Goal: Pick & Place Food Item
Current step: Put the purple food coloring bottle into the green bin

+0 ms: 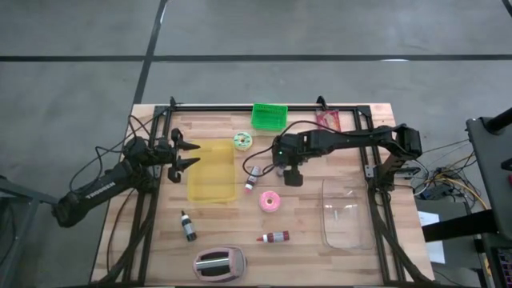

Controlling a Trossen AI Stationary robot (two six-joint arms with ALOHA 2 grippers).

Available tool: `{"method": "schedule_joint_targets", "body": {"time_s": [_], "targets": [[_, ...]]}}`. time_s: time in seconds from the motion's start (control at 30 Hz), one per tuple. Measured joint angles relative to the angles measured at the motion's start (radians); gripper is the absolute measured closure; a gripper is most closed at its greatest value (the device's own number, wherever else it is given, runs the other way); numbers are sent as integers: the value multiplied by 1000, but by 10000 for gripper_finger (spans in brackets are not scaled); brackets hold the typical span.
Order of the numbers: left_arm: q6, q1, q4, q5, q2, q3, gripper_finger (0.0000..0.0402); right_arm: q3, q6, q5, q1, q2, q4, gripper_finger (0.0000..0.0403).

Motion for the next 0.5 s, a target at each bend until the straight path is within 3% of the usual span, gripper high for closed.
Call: {"method": "schedule_joint_targets", "body": {"time_s": [0.5], "targets": [[0, 0, 0, 1, 0, 0, 179, 44, 34, -9, 55, 1, -11, 121]]}}
